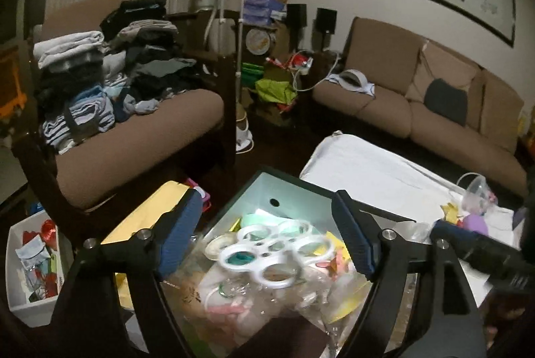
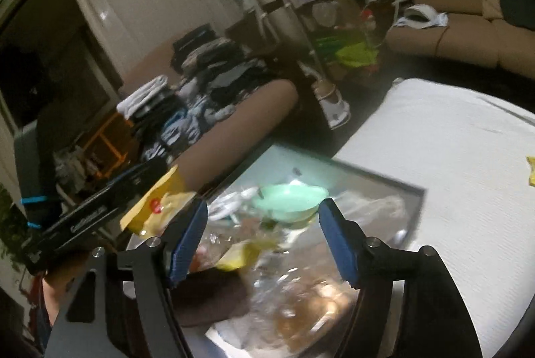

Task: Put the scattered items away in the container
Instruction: 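Carry the holder and packet over the glass-topped box and open both tools, then move both tools back over the table items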

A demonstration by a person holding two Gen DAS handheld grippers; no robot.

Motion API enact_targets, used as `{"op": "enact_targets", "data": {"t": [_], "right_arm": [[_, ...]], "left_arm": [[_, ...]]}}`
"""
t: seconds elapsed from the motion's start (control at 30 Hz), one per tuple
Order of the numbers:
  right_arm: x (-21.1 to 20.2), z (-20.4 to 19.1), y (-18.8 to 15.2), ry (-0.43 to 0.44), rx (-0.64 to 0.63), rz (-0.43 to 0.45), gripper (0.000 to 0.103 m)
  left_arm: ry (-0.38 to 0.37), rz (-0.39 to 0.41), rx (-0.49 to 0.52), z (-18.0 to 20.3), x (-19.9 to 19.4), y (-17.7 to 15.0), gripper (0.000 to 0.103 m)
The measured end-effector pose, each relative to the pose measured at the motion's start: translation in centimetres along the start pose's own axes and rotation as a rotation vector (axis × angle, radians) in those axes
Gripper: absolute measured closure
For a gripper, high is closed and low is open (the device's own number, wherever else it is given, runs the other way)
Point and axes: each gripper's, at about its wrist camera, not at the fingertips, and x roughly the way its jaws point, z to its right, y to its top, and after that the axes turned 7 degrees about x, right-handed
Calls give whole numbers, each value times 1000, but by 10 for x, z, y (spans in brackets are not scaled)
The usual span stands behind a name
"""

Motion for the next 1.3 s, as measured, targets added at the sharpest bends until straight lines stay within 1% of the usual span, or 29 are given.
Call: {"op": "enact_targets", "data": {"t": [0.07,0.13,0.2,0.23,0.27,0.3,0.37,0.4,0.43,0.5,0.53,0.57,0.63,0.7,0.77,0.83,0.87,0.93,1.0,1.07,1.13,1.2,1.27,1.3], "right_arm": [[-13,9,5,-5,21,26,29],[-30,18,7,-39,15,47,29],[-48,31,7,-90,10,68,29],[-61,44,7,-124,23,78,28],[-71,56,8,-148,41,82,28],[-83,70,9,-179,64,86,28],[-108,94,12,-259,98,101,28],[-129,110,13,-314,119,118,28],[-142,119,14,-344,132,131,28],[-181,144,15,-420,177,180,28],[-193,151,16,-449,191,199,25],[-210,163,15,-493,210,224,20],[-233,184,10,-567,238,269,15],[-245,213,6,-636,279,281,11],[-240,248,-1,-708,367,239,9],[-225,280,-7,-731,405,171,9],[-212,297,-9,-752,413,130,9],[-190,328,-9,-818,417,62,9],[-164,360,-1,-890,424,2,9],[-139,386,10,-942,425,-41,9],[-119,396,20,-1007,382,-64,9],[-106,398,28,-1029,341,-49,4],[-102,402,34,-1054,349,-30,1],[-101,404,36,-1050,358,-26,1]], "left_arm": [[0,-2,-31,-5,-2,1,23],[-31,14,-66,-8,-7,3,16],[-78,28,-96,-5,-13,9,11],[-107,38,-100,-1,-17,13,9],[-145,50,-97,7,-21,16,5],[-186,59,-87,18,-25,18,1],[-265,67,-51,43,-31,21,0],[-309,61,-22,60,-32,22,0],[-342,51,5,75,-32,23,0],[-392,18,77,114,-31,19,0],[-409,9,108,131,-30,16,0],[-415,7,140,150,-29,12,0],[-406,-2,183,181,-25,1,0],[-429,-40,219,211,-17,-13,0],[-464,-60,233,231,-13,-27,0],[-490,-70,252,246,-7,-39,0],[-493,-70,257,251,-4,-44,0],[-472,-85,260,257,5,-53,0],[-458,-119,246,259,15,-60,0],[-467,-159,213,260,25,-63,0],[-487,-180,202,264,33,-66,0],[-484,-187,234,268,35,-70,1],[-473,-185,279,272,34,-73,1],[-466,-183,305,275,33,-74,1]]}}
